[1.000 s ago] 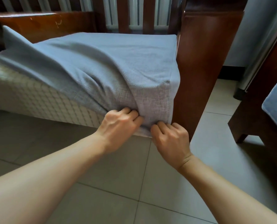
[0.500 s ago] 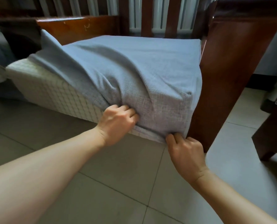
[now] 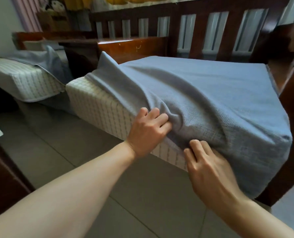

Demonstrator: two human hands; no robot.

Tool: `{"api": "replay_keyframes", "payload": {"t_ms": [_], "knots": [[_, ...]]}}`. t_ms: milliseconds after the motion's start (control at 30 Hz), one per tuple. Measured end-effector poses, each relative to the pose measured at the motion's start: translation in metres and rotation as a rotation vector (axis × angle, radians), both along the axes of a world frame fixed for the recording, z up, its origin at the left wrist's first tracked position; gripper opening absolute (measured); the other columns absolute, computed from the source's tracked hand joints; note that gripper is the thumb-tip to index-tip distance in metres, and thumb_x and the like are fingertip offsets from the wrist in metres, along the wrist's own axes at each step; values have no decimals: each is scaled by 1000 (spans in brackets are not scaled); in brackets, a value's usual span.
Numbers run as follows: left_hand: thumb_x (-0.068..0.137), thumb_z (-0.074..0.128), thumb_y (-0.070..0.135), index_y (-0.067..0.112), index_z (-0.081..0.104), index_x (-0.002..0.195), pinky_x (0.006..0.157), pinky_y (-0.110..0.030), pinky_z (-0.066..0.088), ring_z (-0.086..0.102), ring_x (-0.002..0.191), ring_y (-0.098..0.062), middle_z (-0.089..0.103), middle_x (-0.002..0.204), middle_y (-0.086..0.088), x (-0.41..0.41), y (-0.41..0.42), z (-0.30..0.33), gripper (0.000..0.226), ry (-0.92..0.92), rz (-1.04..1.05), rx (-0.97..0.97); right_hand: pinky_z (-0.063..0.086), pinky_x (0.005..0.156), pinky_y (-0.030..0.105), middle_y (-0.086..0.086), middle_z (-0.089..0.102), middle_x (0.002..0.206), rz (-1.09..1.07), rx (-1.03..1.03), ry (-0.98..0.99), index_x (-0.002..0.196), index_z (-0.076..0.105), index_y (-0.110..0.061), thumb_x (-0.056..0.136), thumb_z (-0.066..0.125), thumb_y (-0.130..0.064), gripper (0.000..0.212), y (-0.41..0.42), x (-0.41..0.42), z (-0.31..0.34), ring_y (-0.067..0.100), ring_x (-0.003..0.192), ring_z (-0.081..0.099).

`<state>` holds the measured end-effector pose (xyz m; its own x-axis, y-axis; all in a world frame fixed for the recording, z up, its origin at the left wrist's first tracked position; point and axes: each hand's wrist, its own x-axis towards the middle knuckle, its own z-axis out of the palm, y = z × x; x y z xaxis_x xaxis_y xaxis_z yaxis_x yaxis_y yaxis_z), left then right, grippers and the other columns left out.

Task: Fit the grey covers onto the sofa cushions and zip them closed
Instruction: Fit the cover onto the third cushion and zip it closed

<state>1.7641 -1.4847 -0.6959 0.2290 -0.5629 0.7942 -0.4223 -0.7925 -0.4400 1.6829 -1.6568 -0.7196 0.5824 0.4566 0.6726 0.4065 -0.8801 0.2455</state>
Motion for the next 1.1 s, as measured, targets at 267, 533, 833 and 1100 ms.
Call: {"api": "replay_keyframes", "payload": {"t_ms": [267,533,833,1100], "knots": [[62,62,-11,12,52,64,50,-34,39,50,67,-26,51,68,-6,52,71,-4,25,54,0,-269,28,64,38,9,55,74,-163,-69,-112,83,64,-10,83,39,-6,25,51,34,-8,30,65,52],[72,49,8,13,56,61,61,-34,27,40,68,-22,52,62,-7,56,134,-70,14,251,-43,-369,31,63,34,4,53,64,-112,-109,-105,76,64,-13,84,43,-3,25,115,70,-33,25,56,50],[64,62,14,17,47,107,94,-50,29,44,98,-29,46,105,-7,65,134,-101,45,311,-69,-266,32,71,38,8,56,82,-145,-228,-77,100,64,-6,91,37,-7,29,117,77,-51,26,73,50],[75,65,14,16,43,116,98,-61,28,37,110,-30,37,117,-11,86,128,-123,47,174,-86,-283,30,73,40,12,43,102,-221,-329,-138,121,52,-10,93,30,-4,36,111,86,-61,27,81,37]]}}
